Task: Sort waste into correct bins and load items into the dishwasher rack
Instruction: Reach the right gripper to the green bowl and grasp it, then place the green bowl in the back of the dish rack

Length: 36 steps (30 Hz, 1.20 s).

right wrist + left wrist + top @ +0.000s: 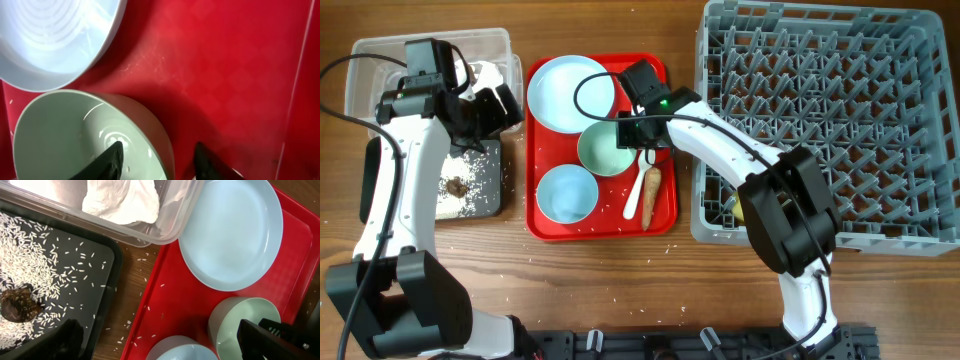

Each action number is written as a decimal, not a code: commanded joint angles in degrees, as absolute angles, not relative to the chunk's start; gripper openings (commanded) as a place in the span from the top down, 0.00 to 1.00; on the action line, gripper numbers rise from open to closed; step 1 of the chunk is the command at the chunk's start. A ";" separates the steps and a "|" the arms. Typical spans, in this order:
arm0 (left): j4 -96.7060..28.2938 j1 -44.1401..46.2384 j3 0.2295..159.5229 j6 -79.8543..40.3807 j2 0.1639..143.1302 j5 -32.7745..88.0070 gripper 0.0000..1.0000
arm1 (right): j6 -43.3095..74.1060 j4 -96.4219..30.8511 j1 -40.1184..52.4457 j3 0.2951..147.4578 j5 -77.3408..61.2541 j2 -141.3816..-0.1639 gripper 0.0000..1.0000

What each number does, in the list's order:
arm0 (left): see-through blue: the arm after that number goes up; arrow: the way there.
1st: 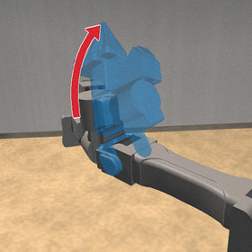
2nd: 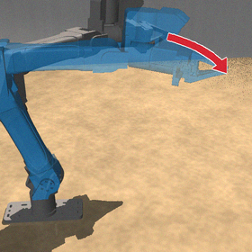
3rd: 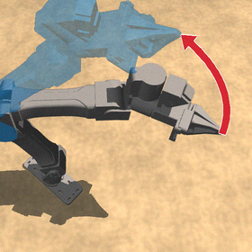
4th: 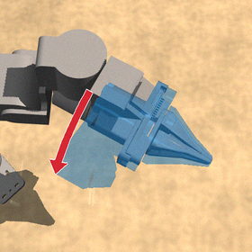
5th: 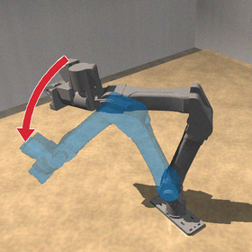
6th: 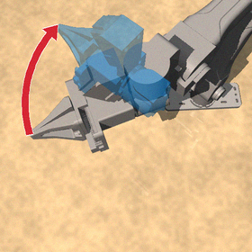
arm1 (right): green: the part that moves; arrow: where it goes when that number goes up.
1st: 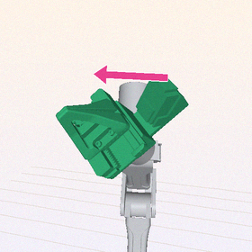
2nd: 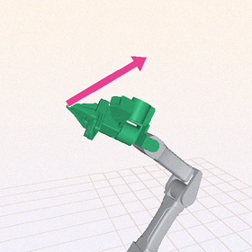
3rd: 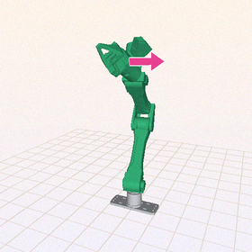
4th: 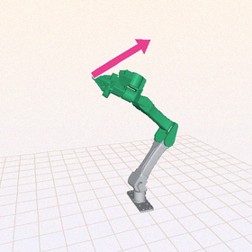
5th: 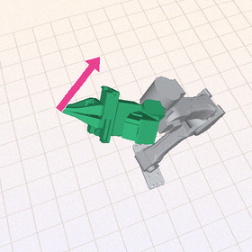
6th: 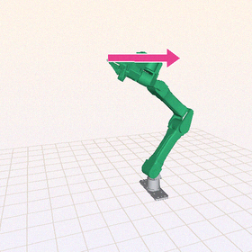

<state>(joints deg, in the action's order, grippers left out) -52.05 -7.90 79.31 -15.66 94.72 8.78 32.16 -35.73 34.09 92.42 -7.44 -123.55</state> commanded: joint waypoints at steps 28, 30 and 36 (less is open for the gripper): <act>-52.05 -8.16 80.25 -15.88 95.48 8.23 0.00 | 5.89 -25.45 21.28 93.25 57.32 -100.33 0.96; -52.05 -8.16 80.25 -15.88 95.48 8.23 0.00 | -3.53 -19.14 20.62 93.25 56.66 -103.59 0.96; -52.05 -8.16 80.25 -15.88 95.48 8.23 0.00 | -9.04 -14.57 20.21 93.25 59.99 -111.66 0.96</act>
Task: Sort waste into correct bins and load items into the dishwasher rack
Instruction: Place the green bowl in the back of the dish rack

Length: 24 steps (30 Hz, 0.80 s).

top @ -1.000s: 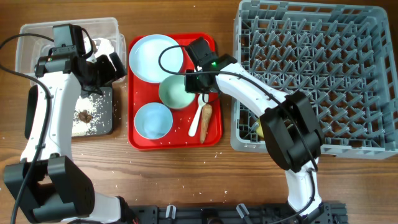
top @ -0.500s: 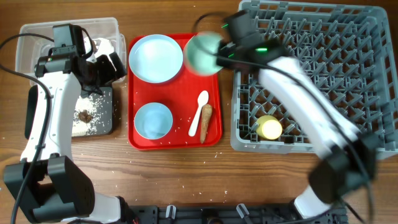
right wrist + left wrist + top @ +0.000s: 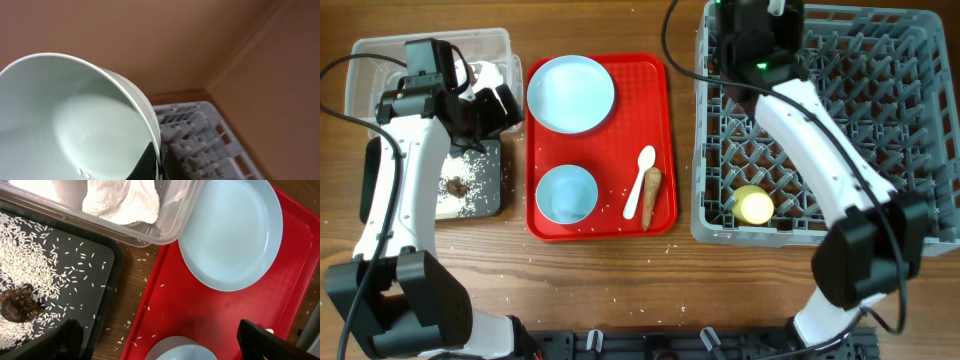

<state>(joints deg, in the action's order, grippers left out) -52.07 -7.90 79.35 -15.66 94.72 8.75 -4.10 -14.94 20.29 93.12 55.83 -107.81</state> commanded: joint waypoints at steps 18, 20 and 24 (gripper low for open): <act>-52.05 -8.16 80.25 -15.88 95.48 8.23 0.00 | -8.88 -8.16 18.35 93.25 59.44 -120.70 0.96; -52.05 -8.16 80.25 -15.88 95.48 8.23 0.00 | -9.06 -7.75 18.35 93.25 60.40 -122.06 0.96; -52.05 -8.16 80.25 -15.88 95.48 8.23 0.00 | -10.07 -5.26 18.24 93.25 63.00 -123.63 0.96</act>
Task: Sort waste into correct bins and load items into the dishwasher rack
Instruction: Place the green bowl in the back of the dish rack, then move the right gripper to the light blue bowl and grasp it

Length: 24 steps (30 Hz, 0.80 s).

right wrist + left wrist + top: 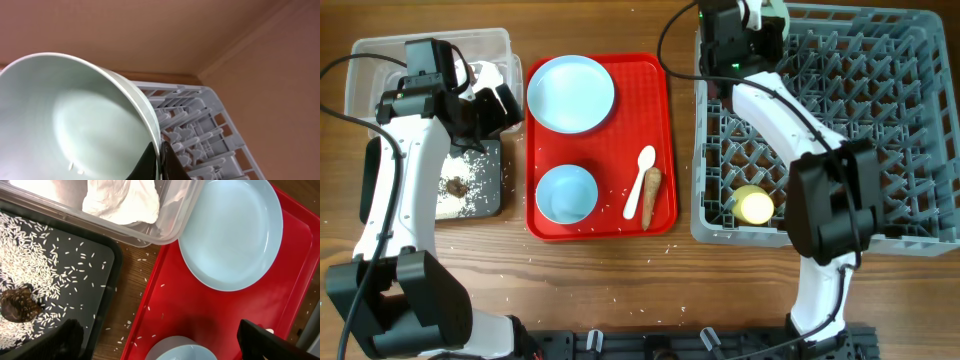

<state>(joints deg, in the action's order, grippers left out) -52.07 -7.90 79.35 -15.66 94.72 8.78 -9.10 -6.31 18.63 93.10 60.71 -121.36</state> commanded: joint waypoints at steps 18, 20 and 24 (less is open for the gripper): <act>-52.05 -8.16 80.25 -15.88 95.48 8.23 0.00 | -13.61 -15.66 23.75 93.25 63.00 -124.44 0.46; -52.05 -8.16 80.25 -15.88 95.48 8.23 0.00 | -13.32 -17.89 24.29 93.25 63.00 -124.44 0.29; -52.05 -8.16 80.25 -15.88 95.48 8.23 0.00 | -13.30 -17.82 24.64 93.27 63.00 -124.07 0.00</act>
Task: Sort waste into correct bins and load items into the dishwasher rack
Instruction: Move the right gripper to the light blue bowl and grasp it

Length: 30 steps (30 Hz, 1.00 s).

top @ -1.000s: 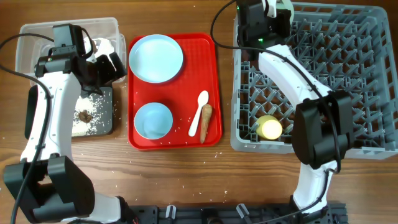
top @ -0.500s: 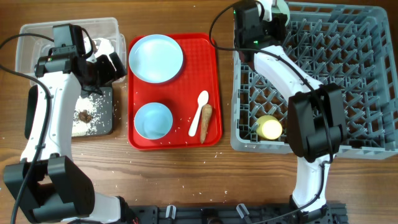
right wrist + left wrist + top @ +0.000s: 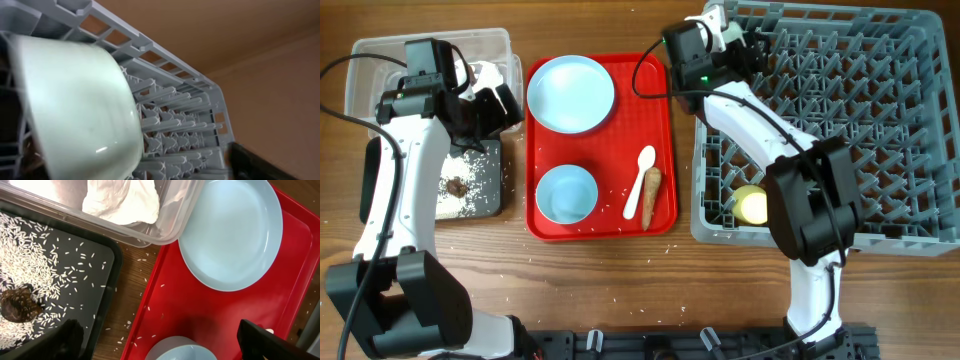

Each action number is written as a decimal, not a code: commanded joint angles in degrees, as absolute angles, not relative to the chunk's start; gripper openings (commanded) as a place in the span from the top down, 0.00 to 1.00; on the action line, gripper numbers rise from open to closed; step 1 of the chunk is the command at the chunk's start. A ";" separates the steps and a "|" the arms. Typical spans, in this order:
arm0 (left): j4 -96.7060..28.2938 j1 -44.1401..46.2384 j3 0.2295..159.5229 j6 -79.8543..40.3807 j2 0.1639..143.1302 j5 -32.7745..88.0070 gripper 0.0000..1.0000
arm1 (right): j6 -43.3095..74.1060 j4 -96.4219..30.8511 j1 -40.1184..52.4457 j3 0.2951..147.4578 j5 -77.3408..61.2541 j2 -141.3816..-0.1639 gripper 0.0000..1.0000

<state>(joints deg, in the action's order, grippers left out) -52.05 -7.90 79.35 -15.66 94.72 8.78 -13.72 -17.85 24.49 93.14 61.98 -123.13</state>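
The pale green bowl (image 3: 75,100) stands on its side among the pegs at the far left corner of the grey dishwasher rack (image 3: 880,130). My right gripper (image 3: 718,42) hovers at that corner, open, one dark finger (image 3: 260,162) well off the bowl. A blue plate (image 3: 570,92), a blue bowl (image 3: 567,193), a white spoon (image 3: 642,178) and a brown food scrap (image 3: 651,197) lie on the red tray (image 3: 655,80). My left gripper (image 3: 162,347) hangs open and empty above the red tray's left edge.
A clear bin (image 3: 380,60) holding crumpled white paper (image 3: 122,200) sits at the far left. In front of it is a black tray (image 3: 485,190) with rice grains and a brown lump (image 3: 454,185). A yellow cup (image 3: 753,205) lies in the rack's near left part.
My right gripper was shut on the green bowl's rim above the rack's far left corner. Now the bowl rests on its side in the rack and the gripper is open. The left arm is unchanged.
My right gripper first stood around the green bowl's rim on the red tray. Later it held the bowl up over the rack's far left, then lower at that corner. The bowl now sits in the rack, released. My left gripper stayed open in place.
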 commanded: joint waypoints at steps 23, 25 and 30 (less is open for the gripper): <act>-52.05 -8.16 80.25 -15.88 95.48 8.23 0.00 | 29.12 -34.76 39.81 85.41 -24.29 -116.73 0.29; -52.05 -8.16 80.25 -15.88 95.48 8.23 0.00 | 30.63 -34.50 41.74 85.41 -24.27 -118.02 0.33; -52.05 -8.16 80.25 -15.88 95.48 8.23 0.00 | 32.25 -34.68 42.81 85.41 -23.33 -118.74 0.57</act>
<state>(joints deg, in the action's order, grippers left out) -52.07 -7.90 79.35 -15.66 94.72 8.78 29.91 -34.74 43.44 85.21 -22.72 -118.19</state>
